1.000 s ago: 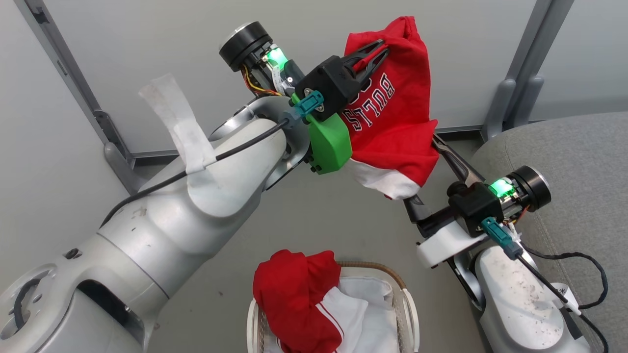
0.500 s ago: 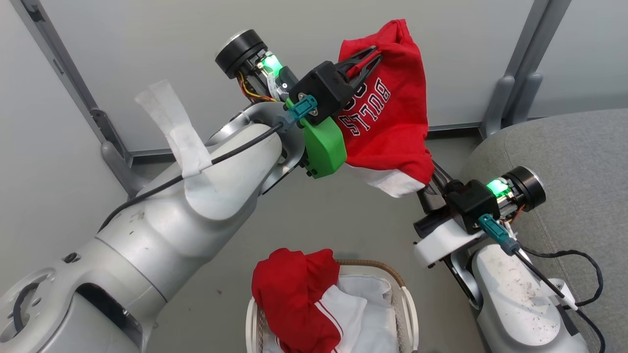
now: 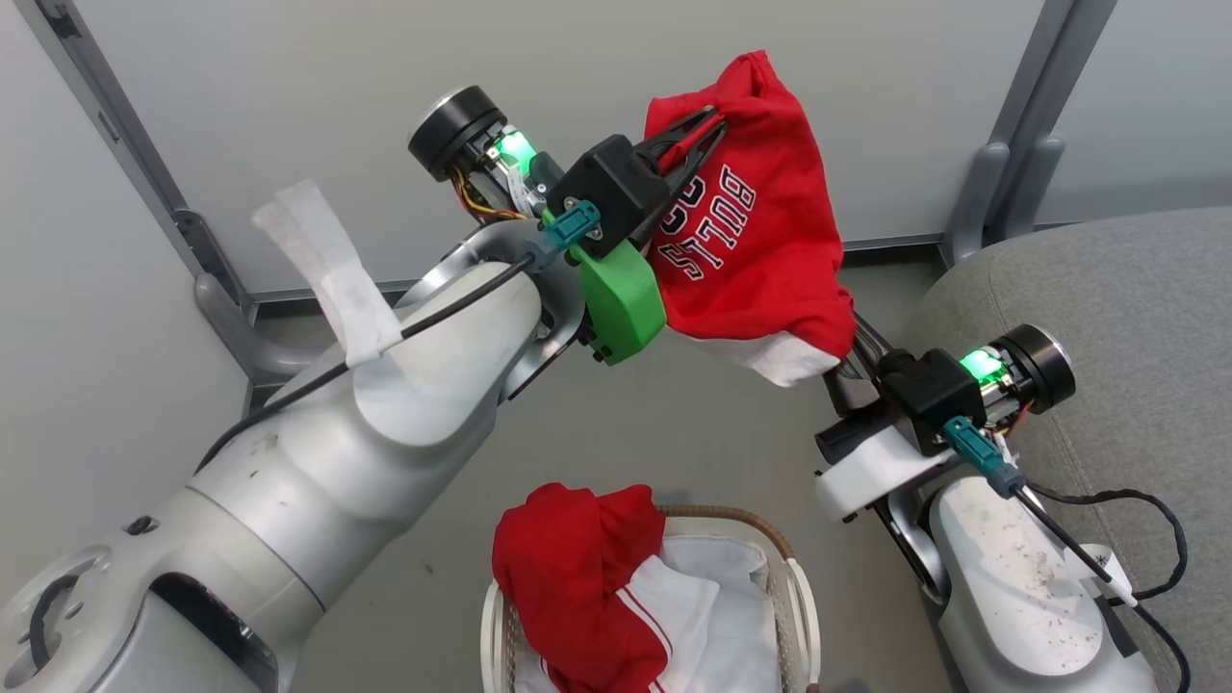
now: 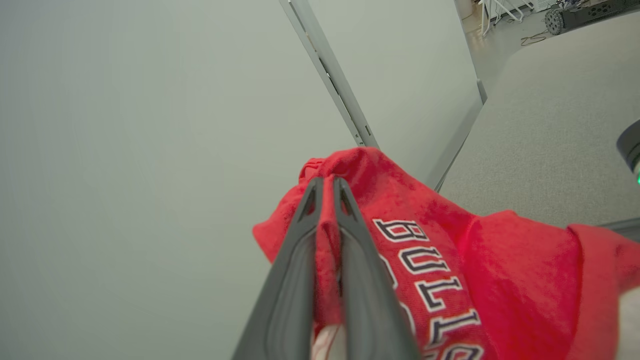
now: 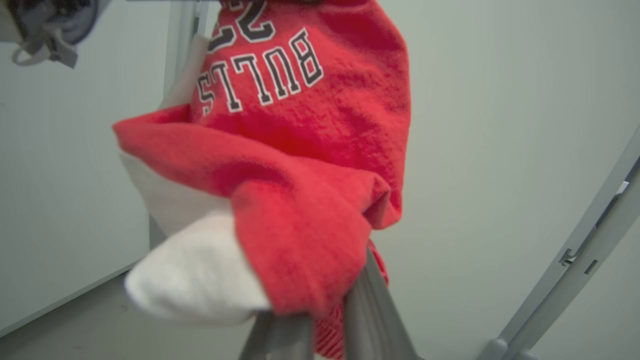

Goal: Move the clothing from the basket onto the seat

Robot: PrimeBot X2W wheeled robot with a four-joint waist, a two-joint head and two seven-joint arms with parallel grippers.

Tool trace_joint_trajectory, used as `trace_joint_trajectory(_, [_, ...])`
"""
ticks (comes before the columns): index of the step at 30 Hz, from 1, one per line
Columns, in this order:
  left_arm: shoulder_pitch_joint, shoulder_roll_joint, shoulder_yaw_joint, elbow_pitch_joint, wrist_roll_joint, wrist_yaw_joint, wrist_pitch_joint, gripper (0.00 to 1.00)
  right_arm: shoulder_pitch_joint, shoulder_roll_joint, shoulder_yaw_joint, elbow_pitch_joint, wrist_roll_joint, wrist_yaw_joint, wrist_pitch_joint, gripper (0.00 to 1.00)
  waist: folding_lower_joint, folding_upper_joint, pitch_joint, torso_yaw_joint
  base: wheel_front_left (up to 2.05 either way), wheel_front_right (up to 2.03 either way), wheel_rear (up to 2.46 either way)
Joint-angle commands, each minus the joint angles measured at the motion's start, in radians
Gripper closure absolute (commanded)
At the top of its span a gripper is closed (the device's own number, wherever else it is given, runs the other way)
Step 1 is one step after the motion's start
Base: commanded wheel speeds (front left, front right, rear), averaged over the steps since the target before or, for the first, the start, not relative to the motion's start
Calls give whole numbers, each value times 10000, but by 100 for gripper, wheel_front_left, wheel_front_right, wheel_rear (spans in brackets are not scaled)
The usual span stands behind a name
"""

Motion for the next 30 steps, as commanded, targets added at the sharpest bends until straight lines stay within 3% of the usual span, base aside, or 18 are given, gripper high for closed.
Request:
trace_joint_trajectory(1, [273,9,45,37,-104,84,-29,100,-146,-37,-56,-7,57,-7,-7,100,0,0,16,-1,0,0,0])
trace_joint_trajectory(4, [562,-43,146,33,-266,109,-67,100,-167,-37,-103,-68,70,-7,-7,100,0,0,42,-4,0,0,0])
trace_joint_trajectory(7, [1032,-104,328,-10,-513,207,-109,58,-166,-36,-207,-122,80,-7,-7,100,0,0,81,-10,0,0,0])
trace_joint_trajectory(8, [1200,-124,379,-18,-568,257,-119,52,-170,-36,-245,-138,75,-7,-7,100,0,0,95,-11,0,0,0])
trace_joint_trajectory(9, [1396,-150,476,-57,-607,293,-131,17,-183,-37,-284,-153,63,-7,-7,100,0,0,114,-17,0,0,0])
trace_joint_trajectory(10, [1556,-181,657,-234,-610,373,-131,0,-202,-37,-332,-163,36,-7,-7,100,0,0,142,-31,0,0,0])
trace_joint_trajectory(16, [3123,-37,1409,-1119,-24,625,-105,0,-292,-34,-579,-241,-77,-7,-7,100,0,0,307,-186,0,0,0])
trace_joint_trajectory(30, [6175,-402,3257,-2275,1277,445,-107,0,47,-36,-1381,-310,-237,-8,-7,100,0,0,559,-575,0,0,0])
